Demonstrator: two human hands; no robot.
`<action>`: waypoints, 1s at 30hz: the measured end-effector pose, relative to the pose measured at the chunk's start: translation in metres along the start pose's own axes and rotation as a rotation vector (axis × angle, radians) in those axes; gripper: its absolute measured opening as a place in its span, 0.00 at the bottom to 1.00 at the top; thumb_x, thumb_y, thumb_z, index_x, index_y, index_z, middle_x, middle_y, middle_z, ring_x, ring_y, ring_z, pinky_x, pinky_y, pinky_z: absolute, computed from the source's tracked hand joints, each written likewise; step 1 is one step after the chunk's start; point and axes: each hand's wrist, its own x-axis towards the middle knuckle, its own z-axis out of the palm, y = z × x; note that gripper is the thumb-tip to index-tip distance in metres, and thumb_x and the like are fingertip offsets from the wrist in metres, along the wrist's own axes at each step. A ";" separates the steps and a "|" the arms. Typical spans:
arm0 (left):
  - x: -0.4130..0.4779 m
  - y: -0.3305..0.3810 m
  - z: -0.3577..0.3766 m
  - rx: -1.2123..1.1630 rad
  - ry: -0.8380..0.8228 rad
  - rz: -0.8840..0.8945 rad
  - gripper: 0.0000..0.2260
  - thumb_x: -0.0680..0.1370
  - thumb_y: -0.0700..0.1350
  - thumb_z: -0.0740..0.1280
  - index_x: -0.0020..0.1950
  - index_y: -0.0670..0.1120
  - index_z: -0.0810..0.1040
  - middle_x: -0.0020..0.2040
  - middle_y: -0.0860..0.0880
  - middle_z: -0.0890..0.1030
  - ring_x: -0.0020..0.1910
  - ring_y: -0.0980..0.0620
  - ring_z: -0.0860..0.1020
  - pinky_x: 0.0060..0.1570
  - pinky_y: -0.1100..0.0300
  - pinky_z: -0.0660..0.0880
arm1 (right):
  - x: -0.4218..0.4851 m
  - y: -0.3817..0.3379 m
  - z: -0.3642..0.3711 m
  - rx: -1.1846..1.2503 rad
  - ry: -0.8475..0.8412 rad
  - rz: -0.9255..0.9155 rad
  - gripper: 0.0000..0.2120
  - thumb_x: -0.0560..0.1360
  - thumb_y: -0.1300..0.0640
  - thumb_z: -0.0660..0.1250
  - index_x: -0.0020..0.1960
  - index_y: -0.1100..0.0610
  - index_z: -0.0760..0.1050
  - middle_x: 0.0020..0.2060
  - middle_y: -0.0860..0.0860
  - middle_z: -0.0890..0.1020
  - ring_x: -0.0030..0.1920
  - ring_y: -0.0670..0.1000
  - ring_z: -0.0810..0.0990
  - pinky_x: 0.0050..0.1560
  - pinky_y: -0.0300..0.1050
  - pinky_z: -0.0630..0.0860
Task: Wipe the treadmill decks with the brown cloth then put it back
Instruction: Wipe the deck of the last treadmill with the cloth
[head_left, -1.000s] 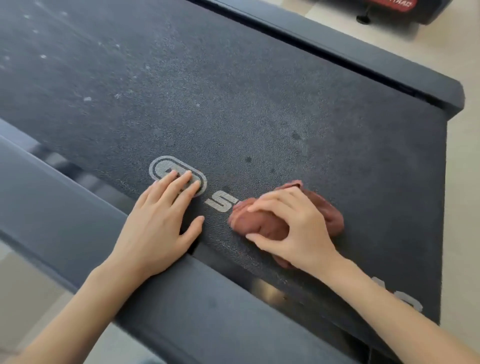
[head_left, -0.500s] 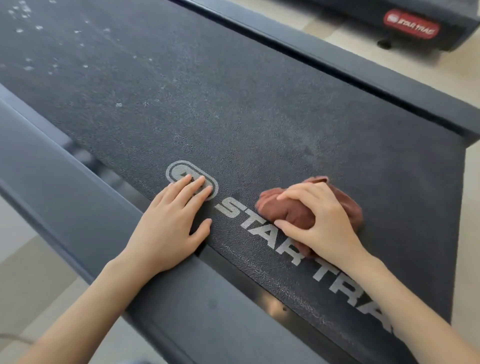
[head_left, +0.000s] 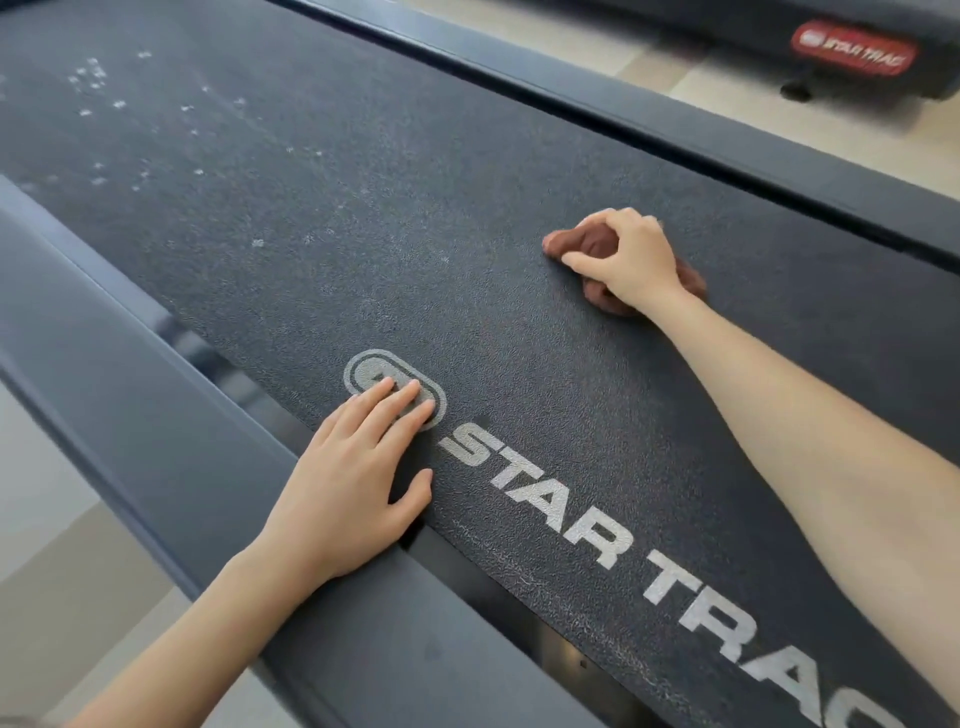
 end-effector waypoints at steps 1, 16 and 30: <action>0.000 0.000 0.000 -0.001 -0.001 0.001 0.29 0.73 0.58 0.53 0.70 0.45 0.70 0.71 0.48 0.69 0.73 0.46 0.62 0.69 0.45 0.64 | 0.005 -0.002 0.002 -0.013 0.016 0.026 0.18 0.69 0.45 0.72 0.56 0.51 0.78 0.55 0.54 0.78 0.59 0.59 0.71 0.61 0.50 0.66; 0.001 -0.023 -0.007 0.063 -0.126 0.132 0.30 0.75 0.61 0.46 0.75 0.51 0.58 0.76 0.53 0.57 0.76 0.52 0.53 0.74 0.54 0.52 | -0.252 -0.055 -0.030 0.154 -0.129 -0.355 0.16 0.66 0.39 0.71 0.47 0.48 0.79 0.48 0.42 0.78 0.50 0.49 0.75 0.54 0.49 0.71; 0.011 -0.125 -0.032 0.059 -0.019 -0.014 0.31 0.74 0.62 0.46 0.75 0.52 0.60 0.75 0.52 0.60 0.75 0.50 0.55 0.73 0.49 0.53 | -0.051 -0.125 0.061 0.003 -0.003 -0.104 0.20 0.69 0.40 0.70 0.55 0.52 0.78 0.52 0.51 0.79 0.56 0.55 0.73 0.58 0.47 0.65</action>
